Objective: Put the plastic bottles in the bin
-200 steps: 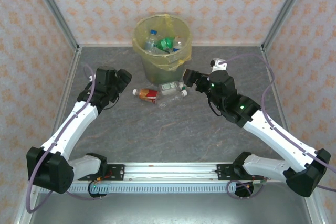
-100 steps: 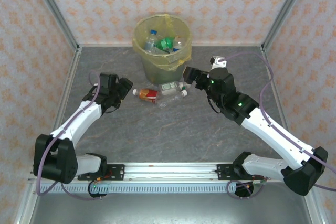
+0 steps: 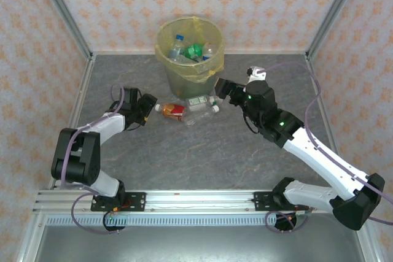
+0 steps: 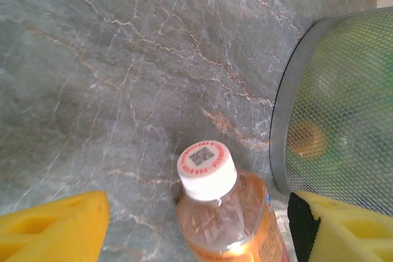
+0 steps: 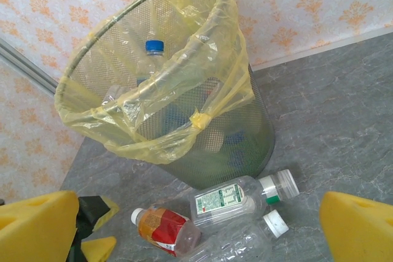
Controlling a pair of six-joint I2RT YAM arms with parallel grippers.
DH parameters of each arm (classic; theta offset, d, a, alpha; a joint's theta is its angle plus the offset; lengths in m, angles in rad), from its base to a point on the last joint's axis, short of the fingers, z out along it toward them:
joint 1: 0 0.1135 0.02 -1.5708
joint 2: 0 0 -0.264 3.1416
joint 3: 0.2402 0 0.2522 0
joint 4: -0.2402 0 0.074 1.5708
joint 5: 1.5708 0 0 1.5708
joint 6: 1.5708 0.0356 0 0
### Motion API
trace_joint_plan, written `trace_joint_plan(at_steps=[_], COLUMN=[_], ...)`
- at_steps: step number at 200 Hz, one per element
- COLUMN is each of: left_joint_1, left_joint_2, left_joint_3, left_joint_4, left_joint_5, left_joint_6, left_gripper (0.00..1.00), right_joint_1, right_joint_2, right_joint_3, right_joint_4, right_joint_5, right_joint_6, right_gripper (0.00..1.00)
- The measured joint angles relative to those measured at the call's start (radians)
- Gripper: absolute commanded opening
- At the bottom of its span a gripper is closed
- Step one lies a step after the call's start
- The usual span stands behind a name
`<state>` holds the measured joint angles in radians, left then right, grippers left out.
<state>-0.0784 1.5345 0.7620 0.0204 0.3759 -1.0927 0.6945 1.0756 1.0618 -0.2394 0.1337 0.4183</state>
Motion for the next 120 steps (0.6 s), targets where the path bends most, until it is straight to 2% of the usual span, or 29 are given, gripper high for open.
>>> trace_joint_plan(at_steps=[49, 120], left_joint_1=[0.0, 0.0], left_joint_2=[0.117, 0.188], left_joint_3=[0.026, 0.058], left_joint_4=[0.074, 0.142], left_joint_5=[0.048, 0.104], left_joint_6=[0.0, -0.016], left_gripper=[0.73, 0.67], right_joint_1=[0.0, 0.0], right_joint_2=[-0.016, -0.038], right_joint_3=[0.0, -0.023], right_joint_4=[-0.015, -0.015], right_joint_5=[0.008, 0.024], right_joint_6=[0.004, 0.019], right_gripper=[1.0, 1.0])
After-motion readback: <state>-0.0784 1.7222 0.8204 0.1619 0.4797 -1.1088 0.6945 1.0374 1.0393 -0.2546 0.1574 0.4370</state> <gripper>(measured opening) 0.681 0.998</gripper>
